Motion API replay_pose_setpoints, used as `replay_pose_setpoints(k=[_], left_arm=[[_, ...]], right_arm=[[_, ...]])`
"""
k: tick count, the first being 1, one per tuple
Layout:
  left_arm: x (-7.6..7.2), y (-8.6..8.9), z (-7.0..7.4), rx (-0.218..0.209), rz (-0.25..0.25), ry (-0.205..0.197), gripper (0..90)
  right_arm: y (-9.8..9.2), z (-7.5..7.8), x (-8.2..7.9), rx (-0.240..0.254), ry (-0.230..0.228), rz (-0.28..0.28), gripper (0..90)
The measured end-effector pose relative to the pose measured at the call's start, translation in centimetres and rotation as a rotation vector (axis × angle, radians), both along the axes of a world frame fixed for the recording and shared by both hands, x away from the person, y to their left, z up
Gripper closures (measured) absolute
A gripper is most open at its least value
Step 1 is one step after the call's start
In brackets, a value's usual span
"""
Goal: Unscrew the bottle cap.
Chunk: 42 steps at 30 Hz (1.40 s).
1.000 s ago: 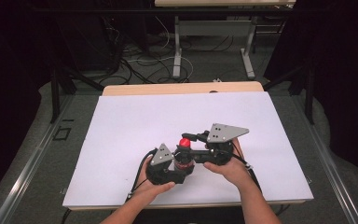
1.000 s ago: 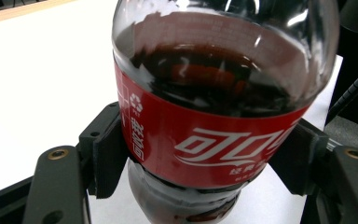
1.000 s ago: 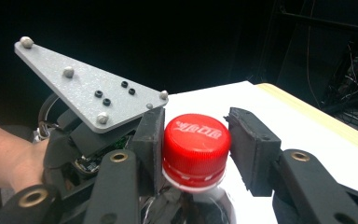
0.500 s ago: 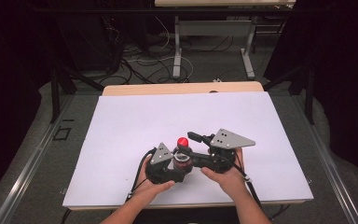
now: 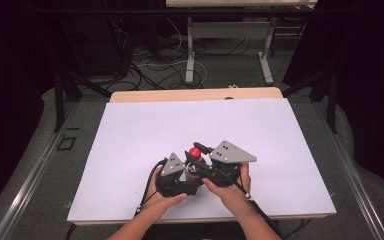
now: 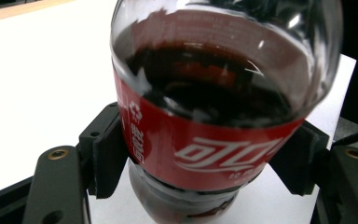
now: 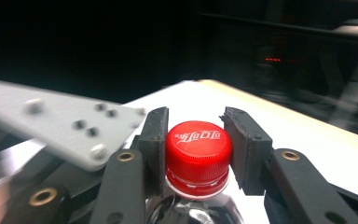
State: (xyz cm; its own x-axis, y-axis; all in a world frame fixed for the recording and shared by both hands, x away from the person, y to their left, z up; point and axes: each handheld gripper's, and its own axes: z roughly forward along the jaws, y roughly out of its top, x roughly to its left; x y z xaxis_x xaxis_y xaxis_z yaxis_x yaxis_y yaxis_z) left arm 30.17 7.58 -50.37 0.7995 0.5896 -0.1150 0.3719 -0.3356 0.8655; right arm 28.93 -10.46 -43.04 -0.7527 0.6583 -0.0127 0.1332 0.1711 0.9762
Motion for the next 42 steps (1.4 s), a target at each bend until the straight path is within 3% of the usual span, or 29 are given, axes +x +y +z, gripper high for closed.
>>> replay_pose_setpoints(k=[4,6,9,11,13,16,17,21,22,24,27,31,33,34,37,40,42], left_arm=[[0.0,0.1,0.0,-0.018,-0.029,-0.007,29.6],[0.0,0.0,0.0,-0.006,-0.032,-0.024,29.6],[-0.1,-0.2,-0.1,-0.004,-0.037,-0.014,29.6],[-0.1,-0.2,-0.2,0.004,-0.031,-0.006,29.6],[0.0,-0.2,-0.2,-0.002,-0.022,-0.009,29.5],[0.1,0.0,-0.1,-0.002,0.000,-0.016,29.5],[0.1,0.0,-0.1,0.000,0.002,-0.016,29.5],[0.1,0.0,-0.1,0.004,0.019,-0.013,29.5],[0.1,0.0,-0.2,0.005,0.021,-0.016,29.5],[0.0,-0.1,-0.2,0.010,0.021,-0.015,29.5],[0.0,-0.2,-0.2,0.017,0.022,-0.018,29.5],[-0.2,-0.4,-0.2,0.017,0.015,-0.011,29.4],[-0.2,-0.4,-0.2,0.016,0.016,-0.007,29.5],[-0.2,-0.4,-0.2,0.009,0.011,-0.007,29.5],[-0.1,-0.3,-0.2,0.010,0.008,-0.012,29.5],[-0.1,-0.1,-0.1,0.001,-0.002,-0.001,29.6],[0.0,-0.1,0.0,-0.021,-0.010,0.006,29.6]], right_arm=[[-1.5,0.5,2.0,-0.022,0.013,0.224,61.0],[-2.1,0.6,3.0,-0.032,0.014,0.346,60.9],[-2.6,0.6,4.2,-0.039,0.021,0.461,60.9],[-3.0,0.4,4.8,-0.031,0.036,0.498,60.7],[-3.1,0.4,4.9,-0.025,0.047,0.468,58.9],[-3.0,0.4,4.0,0.021,0.065,0.374,48.8],[-2.8,0.5,3.6,0.039,0.068,0.328,44.8],[-1.8,0.7,1.6,0.113,0.096,0.126,44.6],[-1.6,0.6,1.2,0.122,0.080,0.083,44.7],[-1.0,0.6,0.1,0.116,0.075,-0.017,45.4],[0.0,0.2,-0.9,0.102,0.038,-0.109,48.7],[1.3,-0.5,-1.5,0.018,-0.017,-0.204,54.5],[1.7,-0.7,-1.8,-0.016,-0.071,-0.243,59.8],[1.8,-0.7,-1.9,-0.030,-0.082,-0.252,60.0],[1.4,-0.6,-1.5,-0.031,-0.078,-0.182,60.5],[-0.1,-0.2,0.0,0.013,-0.016,-0.049,60.8],[-1.3,0.0,1.3,0.057,0.059,0.050,60.9]])
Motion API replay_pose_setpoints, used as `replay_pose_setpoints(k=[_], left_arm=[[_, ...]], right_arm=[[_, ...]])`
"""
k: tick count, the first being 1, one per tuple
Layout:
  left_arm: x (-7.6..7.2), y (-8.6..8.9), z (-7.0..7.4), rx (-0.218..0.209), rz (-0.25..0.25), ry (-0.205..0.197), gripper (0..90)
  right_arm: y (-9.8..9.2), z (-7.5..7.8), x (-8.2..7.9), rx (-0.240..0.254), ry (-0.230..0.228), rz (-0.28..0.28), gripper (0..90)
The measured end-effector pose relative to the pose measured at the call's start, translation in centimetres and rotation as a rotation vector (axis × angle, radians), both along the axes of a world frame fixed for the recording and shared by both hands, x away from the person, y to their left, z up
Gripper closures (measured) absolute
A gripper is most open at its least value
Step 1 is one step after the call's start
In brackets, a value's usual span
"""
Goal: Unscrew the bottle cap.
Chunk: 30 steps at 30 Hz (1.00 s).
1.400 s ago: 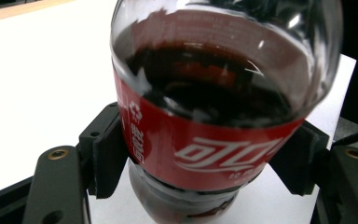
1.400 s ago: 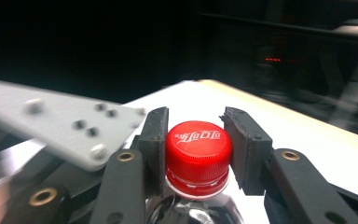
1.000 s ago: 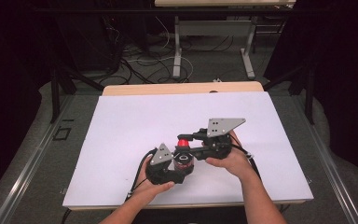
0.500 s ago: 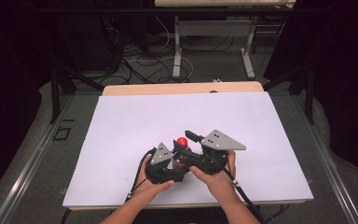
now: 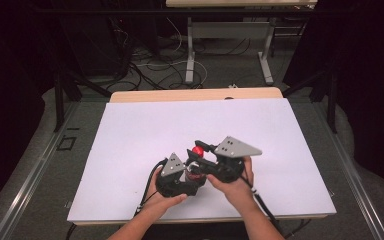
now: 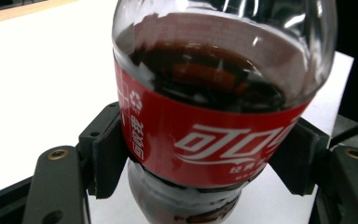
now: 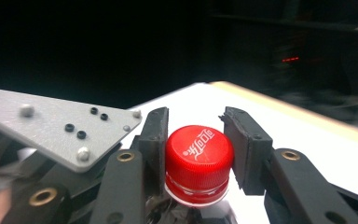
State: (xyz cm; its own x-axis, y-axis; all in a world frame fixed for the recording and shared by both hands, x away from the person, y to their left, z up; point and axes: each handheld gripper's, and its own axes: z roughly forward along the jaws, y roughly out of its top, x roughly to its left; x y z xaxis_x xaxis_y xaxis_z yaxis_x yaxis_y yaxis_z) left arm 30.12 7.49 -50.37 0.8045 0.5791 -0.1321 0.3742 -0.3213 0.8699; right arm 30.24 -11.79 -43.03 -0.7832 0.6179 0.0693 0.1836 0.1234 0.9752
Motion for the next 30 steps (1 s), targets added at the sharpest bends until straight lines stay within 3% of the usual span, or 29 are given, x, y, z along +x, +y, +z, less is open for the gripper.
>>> replay_pose_setpoints(k=[1,2,4,6,10,13,16,17,22,26,28,30], left_arm=[[0.0,0.0,0.0,0.003,-0.005,-0.003,29.6],[0.0,0.0,0.0,0.000,-0.006,-0.002,29.6],[0.1,0.1,0.1,0.003,-0.015,-0.008,29.6],[0.0,0.0,0.1,0.002,-0.019,-0.005,29.6],[0.0,-0.1,0.0,0.002,-0.035,-0.005,29.6],[-0.1,-0.1,0.0,-0.001,-0.038,-0.002,29.5],[0.0,-0.1,0.1,-0.001,-0.025,-0.006,29.6],[0.0,0.0,0.1,-0.001,-0.020,-0.007,29.6],[0.1,0.0,0.0,0.003,-0.008,-0.007,29.6],[0.1,0.0,0.0,0.007,0.004,-0.012,29.6],[0.1,0.0,0.0,0.008,0.010,-0.014,29.6],[0.0,0.0,0.0,0.013,0.016,-0.017,29.6]], right_arm=[[-0.5,0.0,0.8,0.027,0.016,0.053,61.0],[-1.0,0.1,1.4,0.016,0.034,0.116,61.0],[-1.7,0.2,2.6,0.035,0.058,0.179,61.1],[-2.1,0.3,3.3,0.006,0.033,0.288,61.1],[-2.2,0.5,3.7,-0.032,0.007,0.372,61.1],[-2.1,0.6,3.6,-0.032,-0.005,0.404,60.9],[-1.9,0.6,3.3,-0.034,-0.011,0.346,59.2],[-1.9,0.7,3.1,-0.033,-0.009,0.323,53.1],[-1.5,1.5,1.4,0.018,-0.005,0.211,45.7],[-0.4,1.8,-0.6,0.039,-0.020,0.001,45.7],[0.3,1.5,-1.6,0.035,0.018,-0.100,45.7],[1.0,1.1,-2.0,0.025,-0.004,-0.183,45.7]])
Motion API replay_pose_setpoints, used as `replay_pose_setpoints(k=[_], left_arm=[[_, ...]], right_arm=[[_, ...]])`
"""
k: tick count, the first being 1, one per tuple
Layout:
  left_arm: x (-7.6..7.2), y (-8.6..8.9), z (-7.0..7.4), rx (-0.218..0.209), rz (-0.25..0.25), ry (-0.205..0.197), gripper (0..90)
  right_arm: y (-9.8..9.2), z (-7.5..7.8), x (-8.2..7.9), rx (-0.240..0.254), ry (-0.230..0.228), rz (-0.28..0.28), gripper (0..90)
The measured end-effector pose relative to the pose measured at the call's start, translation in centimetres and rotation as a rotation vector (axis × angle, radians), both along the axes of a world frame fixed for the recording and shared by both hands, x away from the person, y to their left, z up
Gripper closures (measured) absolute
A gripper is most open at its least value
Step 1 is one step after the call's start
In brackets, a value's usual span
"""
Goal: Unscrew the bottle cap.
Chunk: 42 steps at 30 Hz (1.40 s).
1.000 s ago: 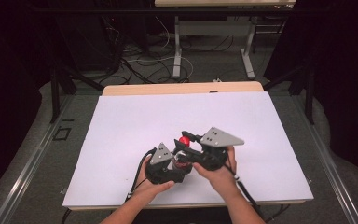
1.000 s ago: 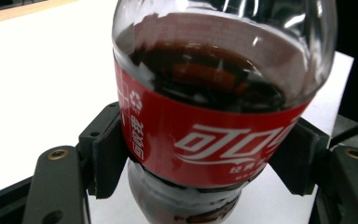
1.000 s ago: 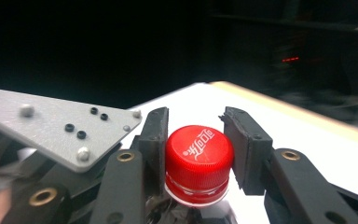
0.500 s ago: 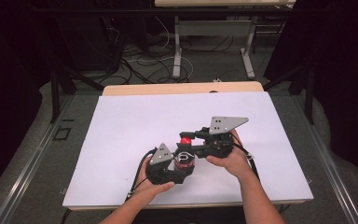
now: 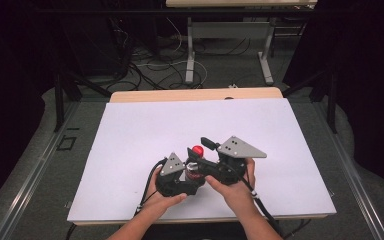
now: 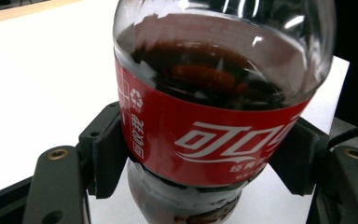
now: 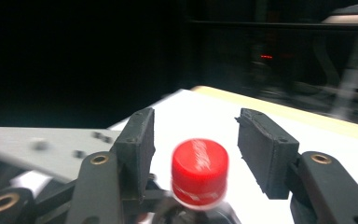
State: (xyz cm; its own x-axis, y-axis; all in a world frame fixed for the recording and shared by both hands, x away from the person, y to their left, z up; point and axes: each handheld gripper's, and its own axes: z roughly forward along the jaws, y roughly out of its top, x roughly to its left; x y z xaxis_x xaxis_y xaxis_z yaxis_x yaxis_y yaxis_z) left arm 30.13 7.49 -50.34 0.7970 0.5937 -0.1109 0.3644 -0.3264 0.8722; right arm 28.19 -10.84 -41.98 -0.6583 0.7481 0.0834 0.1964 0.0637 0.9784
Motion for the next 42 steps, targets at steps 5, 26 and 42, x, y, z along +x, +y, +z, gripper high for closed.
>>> replay_pose_setpoints(k=[5,26,42], left_arm=[[-0.1,-0.1,0.0,0.006,0.010,-0.001,29.6],[-0.3,-0.1,0.3,-0.033,-0.078,-0.002,29.6],[-0.1,0.0,0.1,-0.019,-0.029,-0.004,29.5]], right_arm=[[1.1,-0.8,-0.3,-0.029,0.022,-0.094,51.7],[-3.0,0.2,4.5,-0.072,-0.034,0.553,61.2],[-0.7,0.4,0.6,-0.023,-0.020,0.165,45.2]])
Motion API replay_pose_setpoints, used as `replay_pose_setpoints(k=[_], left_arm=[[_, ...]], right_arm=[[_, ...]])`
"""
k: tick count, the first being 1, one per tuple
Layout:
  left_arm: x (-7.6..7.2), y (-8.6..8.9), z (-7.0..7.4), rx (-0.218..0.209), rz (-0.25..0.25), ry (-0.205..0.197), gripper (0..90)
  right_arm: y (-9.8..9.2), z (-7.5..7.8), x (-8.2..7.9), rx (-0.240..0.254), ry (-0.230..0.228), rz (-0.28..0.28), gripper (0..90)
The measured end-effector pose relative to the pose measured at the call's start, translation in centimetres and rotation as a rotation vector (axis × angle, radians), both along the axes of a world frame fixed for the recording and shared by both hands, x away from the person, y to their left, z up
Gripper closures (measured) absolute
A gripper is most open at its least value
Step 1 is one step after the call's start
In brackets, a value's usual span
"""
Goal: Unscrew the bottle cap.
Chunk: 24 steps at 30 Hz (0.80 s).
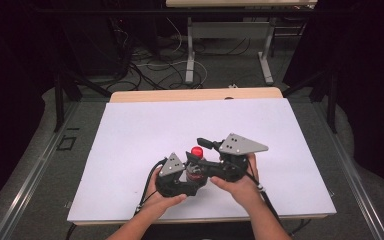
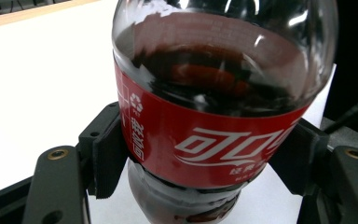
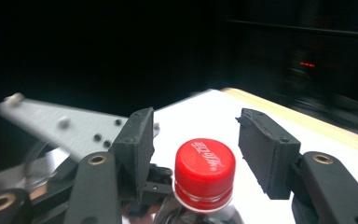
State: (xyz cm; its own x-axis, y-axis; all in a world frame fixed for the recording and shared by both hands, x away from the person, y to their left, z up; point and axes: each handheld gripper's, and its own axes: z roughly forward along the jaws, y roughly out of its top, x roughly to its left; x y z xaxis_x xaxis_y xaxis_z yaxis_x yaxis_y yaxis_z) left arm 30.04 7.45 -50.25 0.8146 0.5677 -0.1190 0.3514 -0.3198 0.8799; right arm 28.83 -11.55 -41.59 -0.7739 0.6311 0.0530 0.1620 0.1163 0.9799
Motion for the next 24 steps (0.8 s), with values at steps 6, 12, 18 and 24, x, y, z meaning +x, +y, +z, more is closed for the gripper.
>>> replay_pose_setpoints(k=[6,12,18,24], left_arm=[[-0.1,0.0,0.0,0.006,0.011,-0.004,29.5],[-0.1,-0.1,-0.1,0.004,0.017,0.007,29.5],[0.0,0.1,-0.1,0.010,0.010,0.015,29.5],[0.1,0.3,0.0,-0.013,-0.004,0.022,29.5]], right_arm=[[2.0,-0.8,-2.0,-0.066,-0.048,-0.250,50.7],[2.8,-1.2,-2.3,-0.113,-0.087,-0.319,59.8],[1.9,-1.0,-1.5,-0.094,-0.043,-0.207,60.8],[-0.1,-0.6,1.2,-0.061,-0.015,0.079,61.2]])
